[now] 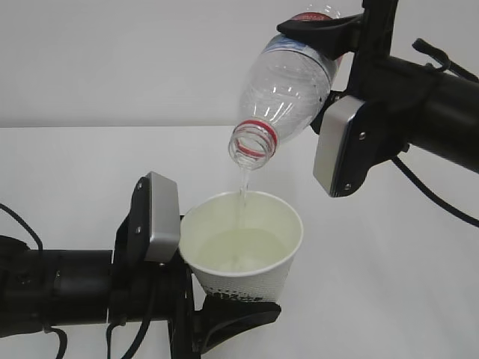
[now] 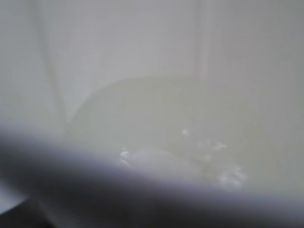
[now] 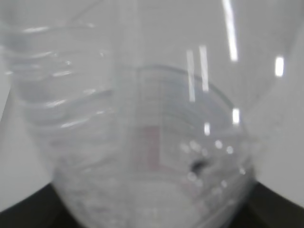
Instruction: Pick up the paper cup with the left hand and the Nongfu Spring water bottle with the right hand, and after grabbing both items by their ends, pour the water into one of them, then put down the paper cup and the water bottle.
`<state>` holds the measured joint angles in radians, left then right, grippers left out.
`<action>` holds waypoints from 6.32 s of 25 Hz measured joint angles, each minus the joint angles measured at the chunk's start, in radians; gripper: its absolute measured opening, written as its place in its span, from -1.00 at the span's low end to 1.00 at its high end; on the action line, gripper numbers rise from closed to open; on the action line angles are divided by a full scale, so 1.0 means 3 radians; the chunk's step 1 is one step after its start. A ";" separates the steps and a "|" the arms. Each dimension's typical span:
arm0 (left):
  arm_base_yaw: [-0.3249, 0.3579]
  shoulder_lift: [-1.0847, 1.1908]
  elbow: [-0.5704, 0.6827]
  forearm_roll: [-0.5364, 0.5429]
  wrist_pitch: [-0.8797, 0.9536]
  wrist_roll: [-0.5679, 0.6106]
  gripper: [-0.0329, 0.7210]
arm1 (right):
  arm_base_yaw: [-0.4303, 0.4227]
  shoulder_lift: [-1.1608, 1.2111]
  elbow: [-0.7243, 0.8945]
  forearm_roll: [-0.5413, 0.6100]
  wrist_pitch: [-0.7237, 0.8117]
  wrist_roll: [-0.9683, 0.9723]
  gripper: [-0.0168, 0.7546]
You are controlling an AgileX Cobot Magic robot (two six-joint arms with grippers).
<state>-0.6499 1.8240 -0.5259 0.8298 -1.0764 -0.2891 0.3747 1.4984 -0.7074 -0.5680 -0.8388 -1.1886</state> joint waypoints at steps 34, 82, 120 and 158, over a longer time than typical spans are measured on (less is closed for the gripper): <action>0.0000 0.0021 0.0000 -0.0019 0.0007 0.0000 0.42 | 0.0000 0.0000 -0.0004 0.0038 -0.0036 0.0867 0.28; 0.0000 0.0021 0.0000 -0.0053 0.0007 0.0093 0.42 | 0.0000 0.0000 -0.0004 0.0781 0.0025 0.2965 0.28; 0.0000 0.0021 0.0000 -0.0167 0.0007 0.0124 0.42 | -0.0006 0.0000 -0.0004 0.1543 0.0621 0.3447 0.28; 0.0000 0.0021 0.0000 -0.0314 0.0007 0.0171 0.42 | -0.1096 0.0027 -0.0004 0.2150 0.0743 0.3160 0.28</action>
<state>-0.6499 1.8303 -0.5259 0.7355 -1.0742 -0.2379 0.0461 1.5063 -0.7087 0.0769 -0.6158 -0.2407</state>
